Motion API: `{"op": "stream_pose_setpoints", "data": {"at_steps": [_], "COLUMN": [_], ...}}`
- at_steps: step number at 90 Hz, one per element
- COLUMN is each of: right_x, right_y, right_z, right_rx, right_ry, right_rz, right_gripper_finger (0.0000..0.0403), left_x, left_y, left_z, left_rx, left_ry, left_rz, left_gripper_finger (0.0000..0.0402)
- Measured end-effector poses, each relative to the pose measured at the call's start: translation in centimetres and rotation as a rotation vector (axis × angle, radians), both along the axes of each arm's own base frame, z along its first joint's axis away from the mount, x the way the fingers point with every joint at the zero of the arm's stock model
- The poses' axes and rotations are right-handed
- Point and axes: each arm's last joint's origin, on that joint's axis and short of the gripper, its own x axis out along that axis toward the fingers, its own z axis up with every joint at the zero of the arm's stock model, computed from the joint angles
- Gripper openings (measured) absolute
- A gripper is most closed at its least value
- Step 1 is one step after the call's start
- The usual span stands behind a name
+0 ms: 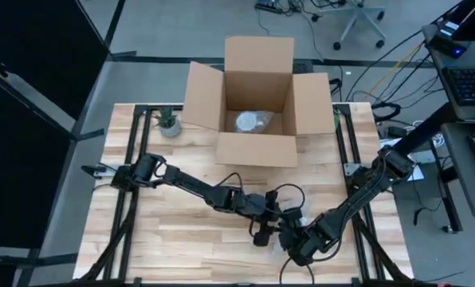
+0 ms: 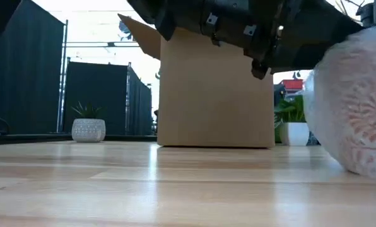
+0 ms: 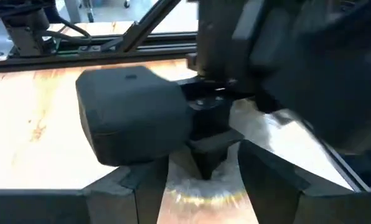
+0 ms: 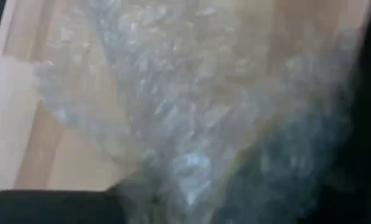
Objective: Wrap mug
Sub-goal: Put the wrapped orange mug into the box
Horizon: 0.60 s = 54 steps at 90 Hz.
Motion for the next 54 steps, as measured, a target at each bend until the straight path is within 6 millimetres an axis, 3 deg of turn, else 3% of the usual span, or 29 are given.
{"op": "stream_pose_setpoints", "data": {"at_steps": [4,21,31,43,54], "right_x": [0.0,-0.7,-1.5,-2.3,-3.3], "right_y": [0.0,0.6,1.2,2.7,4.0], "right_z": [0.0,0.8,2.4,6.2,8.3], "right_rx": [0.001,-0.001,-0.02,0.036,0.049], "right_ry": [0.0,-0.023,-0.004,-0.053,-0.058], "right_rz": [-0.003,-0.013,0.002,0.003,0.04], "right_gripper_finger": [0.0039,0.0037,0.0032,0.0031,0.003], "left_x": [0.0,0.2,-0.4,-2.3,-4.9], "left_y": [-0.2,-1.1,-1.9,-3.7,-5.7], "left_z": [0.2,2.0,4.5,7.6,9.4], "left_rx": [-0.007,0.006,-0.006,0.014,0.093], "left_ry": [0.004,0.062,0.108,0.132,0.154], "left_rz": [0.008,0.006,0.013,0.037,0.103], "left_gripper_finger": [0.0183,0.0183,0.0183,0.0183,0.0183]}}
